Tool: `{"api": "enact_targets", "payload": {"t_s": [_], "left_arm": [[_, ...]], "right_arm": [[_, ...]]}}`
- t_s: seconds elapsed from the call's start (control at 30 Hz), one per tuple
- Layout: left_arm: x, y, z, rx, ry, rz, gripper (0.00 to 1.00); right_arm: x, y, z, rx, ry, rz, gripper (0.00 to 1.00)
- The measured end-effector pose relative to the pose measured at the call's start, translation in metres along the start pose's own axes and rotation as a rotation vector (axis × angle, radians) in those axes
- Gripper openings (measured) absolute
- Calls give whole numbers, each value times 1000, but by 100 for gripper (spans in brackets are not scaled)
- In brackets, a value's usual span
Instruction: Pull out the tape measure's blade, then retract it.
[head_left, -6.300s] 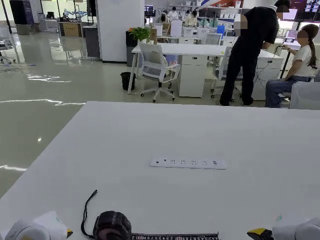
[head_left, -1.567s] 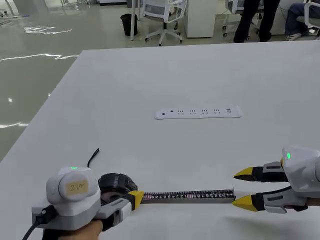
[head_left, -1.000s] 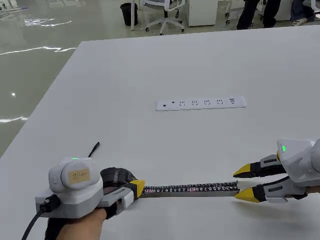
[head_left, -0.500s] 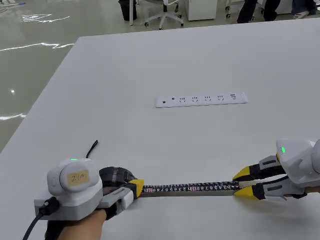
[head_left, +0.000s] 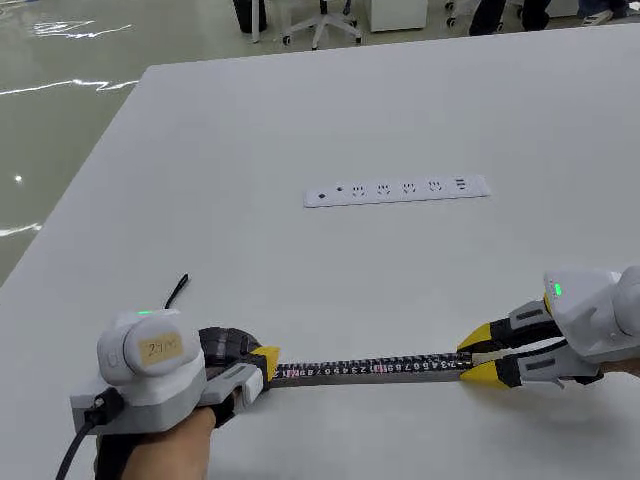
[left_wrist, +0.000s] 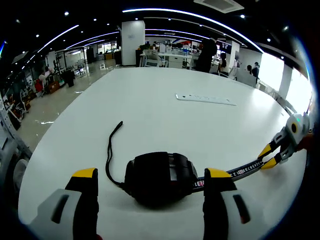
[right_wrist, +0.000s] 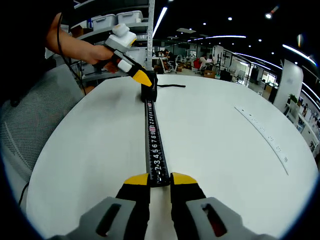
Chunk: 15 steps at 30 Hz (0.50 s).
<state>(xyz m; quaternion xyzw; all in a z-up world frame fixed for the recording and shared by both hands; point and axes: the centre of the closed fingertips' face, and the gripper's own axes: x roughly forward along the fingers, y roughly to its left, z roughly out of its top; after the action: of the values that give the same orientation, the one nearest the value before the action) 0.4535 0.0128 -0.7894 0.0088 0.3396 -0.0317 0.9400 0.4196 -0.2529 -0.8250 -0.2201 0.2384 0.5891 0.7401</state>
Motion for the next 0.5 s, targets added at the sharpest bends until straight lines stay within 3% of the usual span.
{"api": "enact_targets", "payload": {"t_s": [0.23, 0.5], "left_arm": [[0, 0, -3, -25, 12, 11, 80], [5, -1, 0, -55, 22, 19, 73]], "right_arm": [[0, 0, -1, -2, 4, -3, 15], [-1, 0, -1, -11, 5, -5, 15]]}}
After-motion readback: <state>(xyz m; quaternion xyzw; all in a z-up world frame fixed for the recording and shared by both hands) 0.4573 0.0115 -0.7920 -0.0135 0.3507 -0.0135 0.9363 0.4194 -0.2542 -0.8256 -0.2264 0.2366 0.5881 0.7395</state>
